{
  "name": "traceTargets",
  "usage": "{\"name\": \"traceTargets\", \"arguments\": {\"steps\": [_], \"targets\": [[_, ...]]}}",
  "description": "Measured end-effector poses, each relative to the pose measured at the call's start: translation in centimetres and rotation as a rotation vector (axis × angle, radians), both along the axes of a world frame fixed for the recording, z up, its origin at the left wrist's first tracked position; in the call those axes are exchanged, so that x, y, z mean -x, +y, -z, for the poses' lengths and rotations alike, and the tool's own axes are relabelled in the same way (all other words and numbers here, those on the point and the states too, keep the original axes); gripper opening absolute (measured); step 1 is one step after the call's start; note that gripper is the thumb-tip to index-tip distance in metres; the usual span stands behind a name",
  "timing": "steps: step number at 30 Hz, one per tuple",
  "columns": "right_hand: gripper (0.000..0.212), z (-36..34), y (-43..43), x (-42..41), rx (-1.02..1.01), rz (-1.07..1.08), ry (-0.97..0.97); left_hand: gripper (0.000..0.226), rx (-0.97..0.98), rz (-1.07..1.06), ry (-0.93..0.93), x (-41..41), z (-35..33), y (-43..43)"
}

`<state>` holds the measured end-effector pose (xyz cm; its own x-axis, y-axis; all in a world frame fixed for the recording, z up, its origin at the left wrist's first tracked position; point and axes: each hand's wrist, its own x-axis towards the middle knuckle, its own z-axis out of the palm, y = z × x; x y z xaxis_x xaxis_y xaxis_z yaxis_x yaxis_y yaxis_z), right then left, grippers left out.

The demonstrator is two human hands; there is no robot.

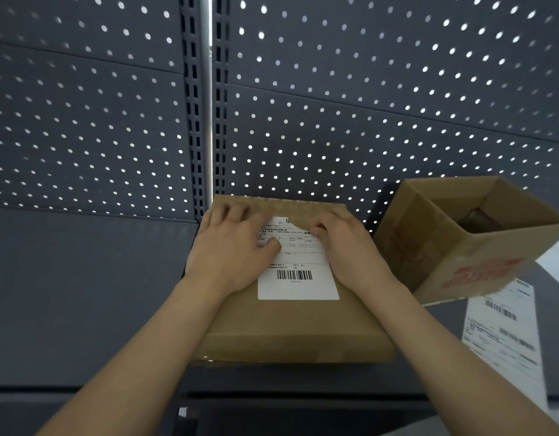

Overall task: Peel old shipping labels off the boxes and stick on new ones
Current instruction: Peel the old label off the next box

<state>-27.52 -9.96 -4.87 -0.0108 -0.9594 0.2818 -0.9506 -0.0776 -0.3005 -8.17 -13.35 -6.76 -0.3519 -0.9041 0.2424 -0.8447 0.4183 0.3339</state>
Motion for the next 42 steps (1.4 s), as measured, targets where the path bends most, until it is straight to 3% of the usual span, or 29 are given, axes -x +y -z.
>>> {"name": "traceTargets", "arguments": {"steps": [5,9,12,16,23,42], "targets": [[0.033,-0.3,0.1,-0.8,-0.035,-0.03,0.191,0.066,-0.006,-0.003,0.007,0.1,-0.2,0.1],[0.044,-0.6,-0.2,-1.3,-0.088,-0.031,0.235,0.062,-0.009,-0.001,0.01,0.0,-0.1,0.1],[0.039,-0.4,-0.1,-0.7,-0.066,-0.061,0.148,0.054,-0.004,-0.004,0.013,0.0,-0.1,0.1],[0.018,0.2,0.1,0.3,0.031,0.028,-0.048,0.054,-0.003,0.0,0.027,0.0,-0.3,0.3],[0.02,0.2,0.1,0.3,0.008,-0.016,-0.143,0.047,-0.012,-0.017,0.104,-0.2,-0.6,0.4],[0.025,0.3,-0.4,0.1,0.003,-0.037,0.011,0.045,0.007,-0.017,0.1,-0.2,-0.3,0.1]]}}
